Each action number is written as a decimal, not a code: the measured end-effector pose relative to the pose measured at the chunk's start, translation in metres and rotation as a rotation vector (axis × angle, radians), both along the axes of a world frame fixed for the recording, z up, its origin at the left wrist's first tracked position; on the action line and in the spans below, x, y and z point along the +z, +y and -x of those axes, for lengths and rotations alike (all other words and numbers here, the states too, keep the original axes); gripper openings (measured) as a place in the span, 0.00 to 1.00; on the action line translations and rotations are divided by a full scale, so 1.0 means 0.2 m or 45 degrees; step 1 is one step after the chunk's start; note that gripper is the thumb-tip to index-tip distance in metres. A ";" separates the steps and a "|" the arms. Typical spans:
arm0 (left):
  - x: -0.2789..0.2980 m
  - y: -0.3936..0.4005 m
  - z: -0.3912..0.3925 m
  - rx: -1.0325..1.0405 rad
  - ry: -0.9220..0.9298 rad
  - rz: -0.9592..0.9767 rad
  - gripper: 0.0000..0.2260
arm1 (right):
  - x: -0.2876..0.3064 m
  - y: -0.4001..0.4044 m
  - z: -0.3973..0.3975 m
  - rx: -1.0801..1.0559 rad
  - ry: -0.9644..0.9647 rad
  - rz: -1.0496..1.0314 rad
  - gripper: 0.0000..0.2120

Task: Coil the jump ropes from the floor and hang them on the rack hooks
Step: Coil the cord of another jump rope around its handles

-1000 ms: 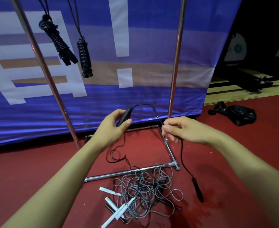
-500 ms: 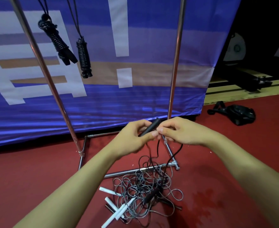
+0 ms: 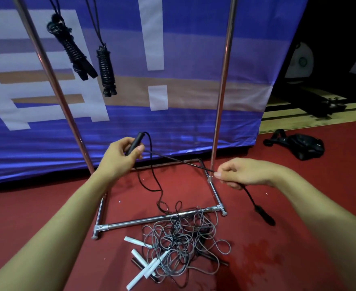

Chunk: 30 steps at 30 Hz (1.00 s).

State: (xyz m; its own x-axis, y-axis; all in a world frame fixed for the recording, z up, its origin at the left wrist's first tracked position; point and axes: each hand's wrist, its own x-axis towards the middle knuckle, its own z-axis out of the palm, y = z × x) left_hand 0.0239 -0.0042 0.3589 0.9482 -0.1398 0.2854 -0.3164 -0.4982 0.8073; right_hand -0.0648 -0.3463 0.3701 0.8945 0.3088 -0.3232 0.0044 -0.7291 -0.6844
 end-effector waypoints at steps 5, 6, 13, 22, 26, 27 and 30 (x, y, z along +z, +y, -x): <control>-0.06 0.11 -0.05 0.193 0.065 -0.025 0.06 | -0.08 -0.09 0.02 -0.112 0.091 0.012 0.18; -0.09 0.11 -0.05 0.185 0.102 -0.112 0.07 | -0.08 -0.09 0.02 -0.142 0.076 -0.047 0.18; -0.04 -0.14 0.10 -0.137 0.212 -0.097 0.07 | -0.03 0.07 0.00 -0.460 0.229 -0.820 0.12; -0.02 -0.47 0.38 -0.707 0.560 0.226 0.14 | 0.14 0.26 -0.06 -0.948 0.330 -2.104 0.06; -0.01 -0.52 0.43 -0.773 0.574 0.312 0.16 | 0.12 0.27 -0.09 -0.999 0.219 -2.230 0.07; 0.00 -0.52 0.43 -0.776 0.586 0.330 0.15 | 0.12 0.27 -0.09 -1.009 0.154 -2.164 0.07; 0.00 -0.52 0.43 -0.823 0.668 0.390 0.10 | 0.11 0.27 -0.07 -0.991 -0.030 -1.906 0.06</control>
